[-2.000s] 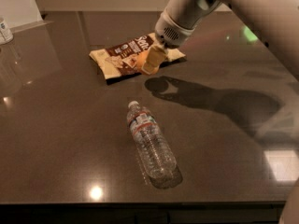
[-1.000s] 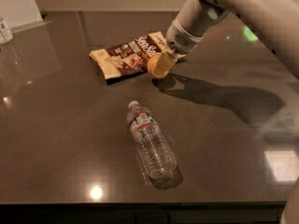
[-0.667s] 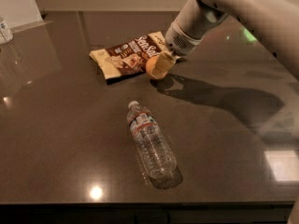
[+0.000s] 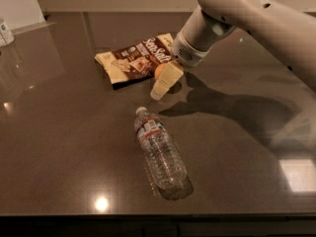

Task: Move orange near brown chip bag

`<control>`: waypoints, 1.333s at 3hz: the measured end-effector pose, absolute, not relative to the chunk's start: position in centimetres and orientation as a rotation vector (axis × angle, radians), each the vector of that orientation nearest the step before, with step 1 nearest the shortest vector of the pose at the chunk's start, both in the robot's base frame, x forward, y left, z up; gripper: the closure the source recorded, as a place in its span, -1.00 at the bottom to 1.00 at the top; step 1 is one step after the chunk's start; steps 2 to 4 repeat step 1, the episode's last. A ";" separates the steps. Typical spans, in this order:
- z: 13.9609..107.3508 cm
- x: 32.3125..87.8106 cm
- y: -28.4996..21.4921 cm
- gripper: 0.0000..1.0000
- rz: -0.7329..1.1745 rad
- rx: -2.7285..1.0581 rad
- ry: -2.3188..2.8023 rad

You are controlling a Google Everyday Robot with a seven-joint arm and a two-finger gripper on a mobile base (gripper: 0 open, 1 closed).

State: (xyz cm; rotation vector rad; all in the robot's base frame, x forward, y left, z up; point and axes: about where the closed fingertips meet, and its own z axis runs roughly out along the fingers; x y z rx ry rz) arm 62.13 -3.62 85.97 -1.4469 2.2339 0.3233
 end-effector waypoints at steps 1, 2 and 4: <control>85.9 62.1 -3.6 -1.00 0.324 -1.447 2.234; 85.9 62.1 -3.6 -1.00 0.324 -1.447 2.234; 85.9 62.1 -3.6 -1.00 0.324 -1.447 2.234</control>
Offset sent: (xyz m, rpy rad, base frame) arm 0.0000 0.0000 0.0000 0.0000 0.0000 0.0000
